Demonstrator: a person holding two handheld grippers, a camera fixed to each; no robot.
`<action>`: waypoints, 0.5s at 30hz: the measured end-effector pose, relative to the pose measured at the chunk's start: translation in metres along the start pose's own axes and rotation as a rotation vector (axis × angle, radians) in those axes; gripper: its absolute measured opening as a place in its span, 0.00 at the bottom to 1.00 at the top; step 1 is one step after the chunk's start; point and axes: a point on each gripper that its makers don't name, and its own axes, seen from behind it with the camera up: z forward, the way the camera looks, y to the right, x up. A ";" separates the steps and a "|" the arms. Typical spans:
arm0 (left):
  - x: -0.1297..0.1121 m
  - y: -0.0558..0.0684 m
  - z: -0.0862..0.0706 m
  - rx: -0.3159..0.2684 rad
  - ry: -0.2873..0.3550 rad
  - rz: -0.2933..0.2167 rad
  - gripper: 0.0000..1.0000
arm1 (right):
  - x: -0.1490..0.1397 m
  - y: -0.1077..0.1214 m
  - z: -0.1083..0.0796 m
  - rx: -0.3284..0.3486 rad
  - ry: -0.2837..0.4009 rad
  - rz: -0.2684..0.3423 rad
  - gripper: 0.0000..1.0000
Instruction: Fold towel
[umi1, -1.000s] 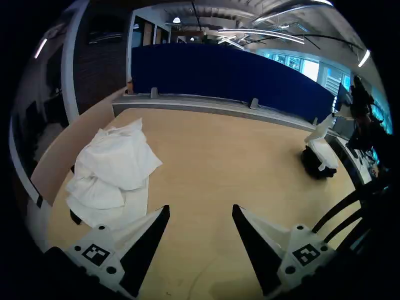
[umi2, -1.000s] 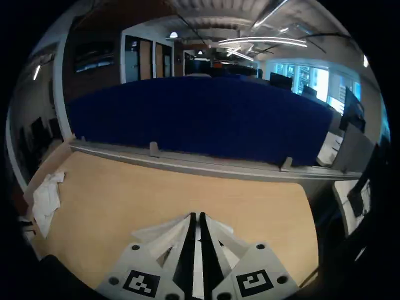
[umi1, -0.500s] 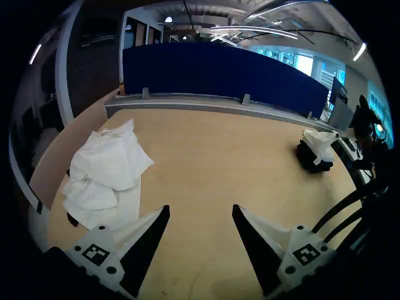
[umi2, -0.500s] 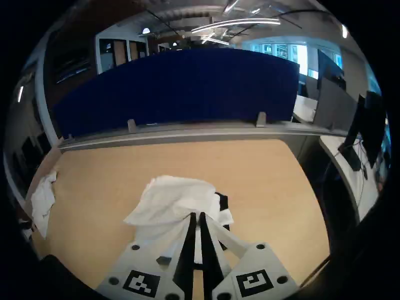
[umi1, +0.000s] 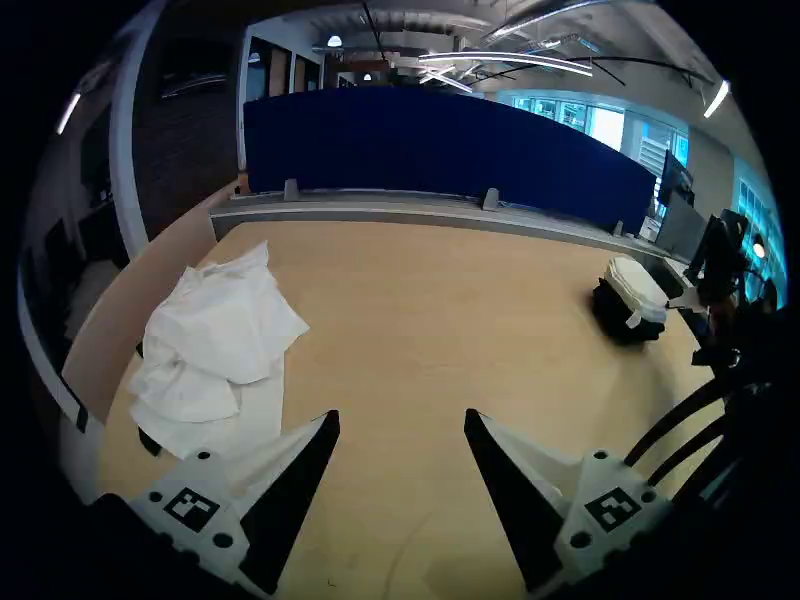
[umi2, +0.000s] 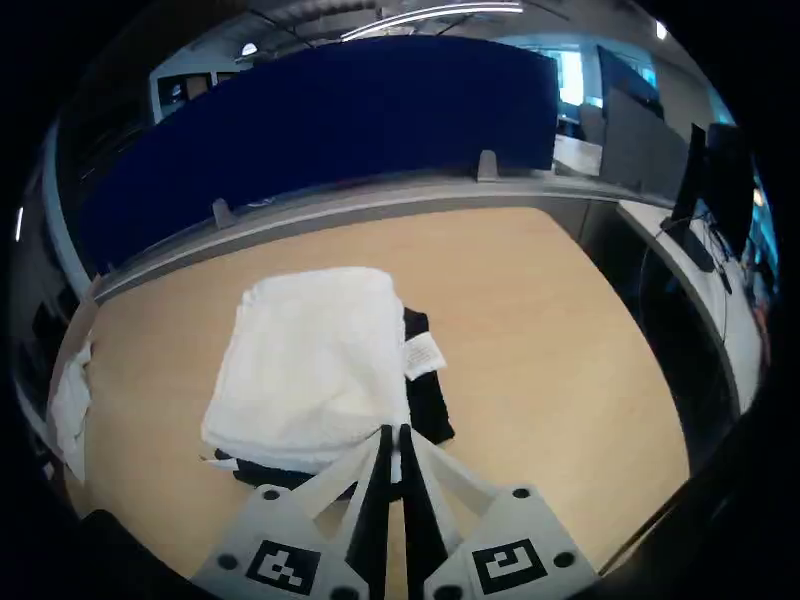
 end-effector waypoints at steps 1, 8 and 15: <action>0.000 0.000 0.000 0.000 0.000 0.000 0.93 | -0.001 0.000 0.001 -0.002 -0.001 0.004 0.06; 0.002 0.001 0.000 0.000 0.000 0.001 0.93 | 0.001 0.000 -0.001 -0.005 0.018 0.027 0.12; 0.003 0.002 0.001 -0.004 0.004 -0.001 0.93 | 0.004 -0.001 -0.013 -0.011 0.060 0.040 0.36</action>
